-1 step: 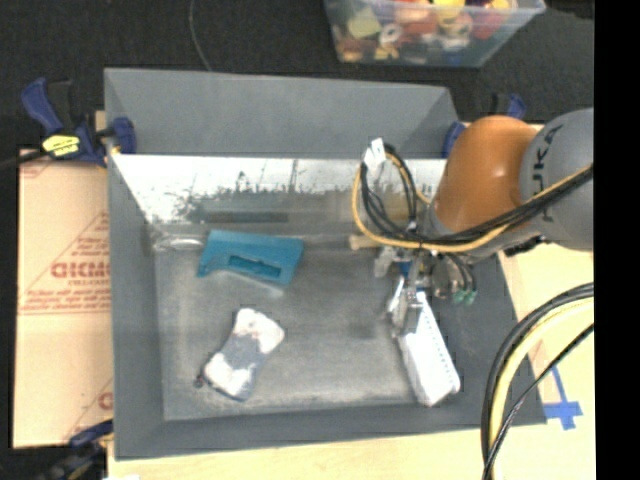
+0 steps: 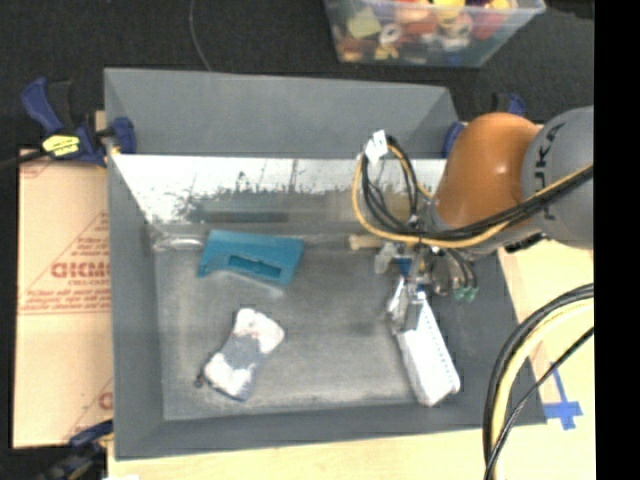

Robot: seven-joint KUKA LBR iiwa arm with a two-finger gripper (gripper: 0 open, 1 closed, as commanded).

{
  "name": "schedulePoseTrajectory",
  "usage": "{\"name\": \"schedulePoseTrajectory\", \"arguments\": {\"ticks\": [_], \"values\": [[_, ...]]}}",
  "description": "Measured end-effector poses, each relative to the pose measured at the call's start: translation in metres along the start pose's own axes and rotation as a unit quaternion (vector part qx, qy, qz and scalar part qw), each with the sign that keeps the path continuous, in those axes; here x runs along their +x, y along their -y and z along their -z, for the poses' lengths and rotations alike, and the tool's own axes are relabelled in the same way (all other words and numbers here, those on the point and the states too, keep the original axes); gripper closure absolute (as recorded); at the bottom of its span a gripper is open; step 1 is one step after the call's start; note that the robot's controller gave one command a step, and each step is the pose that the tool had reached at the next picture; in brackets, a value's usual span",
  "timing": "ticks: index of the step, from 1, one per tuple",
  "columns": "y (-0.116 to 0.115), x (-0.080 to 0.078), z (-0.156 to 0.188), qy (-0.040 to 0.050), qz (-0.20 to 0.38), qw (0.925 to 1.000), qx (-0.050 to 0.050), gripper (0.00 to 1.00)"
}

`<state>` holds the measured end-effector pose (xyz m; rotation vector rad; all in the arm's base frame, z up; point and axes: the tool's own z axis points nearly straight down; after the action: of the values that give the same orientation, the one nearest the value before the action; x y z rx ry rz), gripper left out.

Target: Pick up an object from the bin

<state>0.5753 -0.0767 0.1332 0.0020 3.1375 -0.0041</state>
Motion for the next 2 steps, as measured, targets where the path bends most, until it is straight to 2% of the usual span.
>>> {"name": "schedulePoseTrajectory", "arguments": {"ticks": [1, 2], "values": [[0.045, -0.078, -0.062, -0.0094, 0.114, 0.9933, -0.015, 0.0], [0.069, -0.06, -0.015, 0.0051, 0.215, 0.9765, -0.013, 0.0]]}}
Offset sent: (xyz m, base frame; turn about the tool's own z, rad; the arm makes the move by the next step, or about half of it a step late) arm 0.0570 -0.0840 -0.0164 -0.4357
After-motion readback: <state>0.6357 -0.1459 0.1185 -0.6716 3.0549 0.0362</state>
